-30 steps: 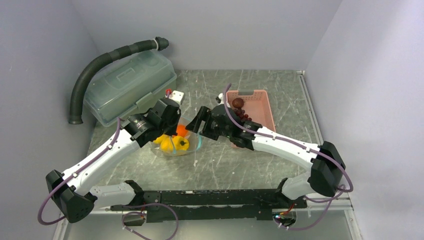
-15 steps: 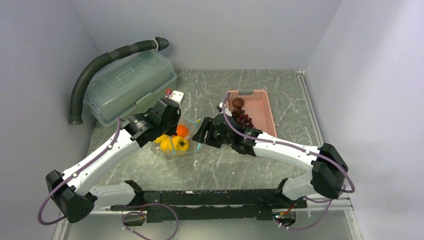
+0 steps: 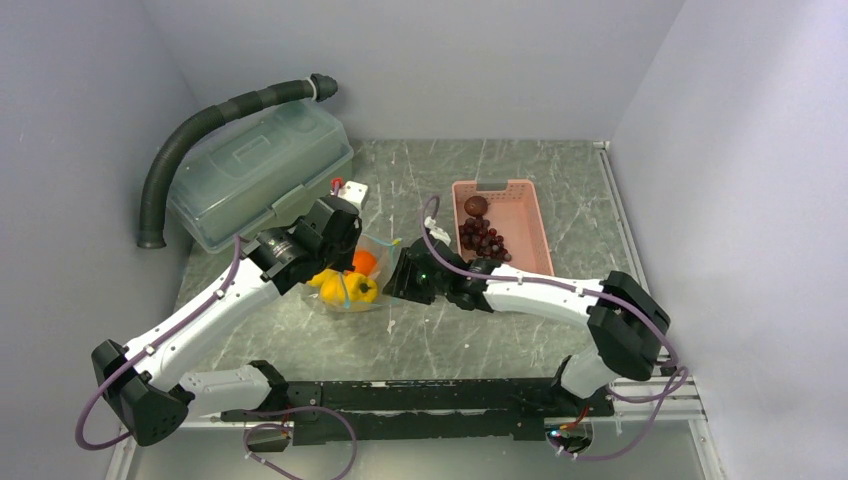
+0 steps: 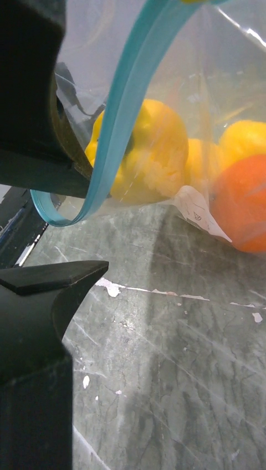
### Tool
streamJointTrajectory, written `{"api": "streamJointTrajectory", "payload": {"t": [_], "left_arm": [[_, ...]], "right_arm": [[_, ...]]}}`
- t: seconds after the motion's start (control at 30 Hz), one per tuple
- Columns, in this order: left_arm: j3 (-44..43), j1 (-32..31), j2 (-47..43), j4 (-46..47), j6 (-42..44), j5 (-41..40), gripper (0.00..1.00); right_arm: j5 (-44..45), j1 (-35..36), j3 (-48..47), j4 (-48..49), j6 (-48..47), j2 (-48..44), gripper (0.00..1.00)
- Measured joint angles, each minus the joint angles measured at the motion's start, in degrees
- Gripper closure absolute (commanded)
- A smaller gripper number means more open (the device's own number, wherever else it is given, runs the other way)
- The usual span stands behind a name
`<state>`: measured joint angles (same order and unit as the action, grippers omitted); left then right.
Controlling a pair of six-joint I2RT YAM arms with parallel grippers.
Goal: Place the food in the zip-top bag and seal the zipper
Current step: Adjust the zipper food storage bag at the center of the board.
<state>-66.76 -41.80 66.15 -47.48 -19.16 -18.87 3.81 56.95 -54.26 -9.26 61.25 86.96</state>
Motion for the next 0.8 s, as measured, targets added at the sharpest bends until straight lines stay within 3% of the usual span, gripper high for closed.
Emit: {"api": "streamJointTrajectory", "payload": {"t": [0.17,0.23,0.8], "left_arm": [[0.00,0.00,-0.02,0.00,0.00,0.00,1.00],[0.00,0.00,0.00,0.02,0.00,0.00,1.00],[-1.79,0.00,-5.35,-2.16,0.02,-4.44,1.00]], "right_arm": [[-0.50,0.00,-0.63,0.28,-0.24,0.83,0.91],[-0.46,0.00,-1.55,0.17,-0.66,0.83,1.00],[3.76,0.07,-11.52,-7.32,-8.33,-4.68,1.00]]}}
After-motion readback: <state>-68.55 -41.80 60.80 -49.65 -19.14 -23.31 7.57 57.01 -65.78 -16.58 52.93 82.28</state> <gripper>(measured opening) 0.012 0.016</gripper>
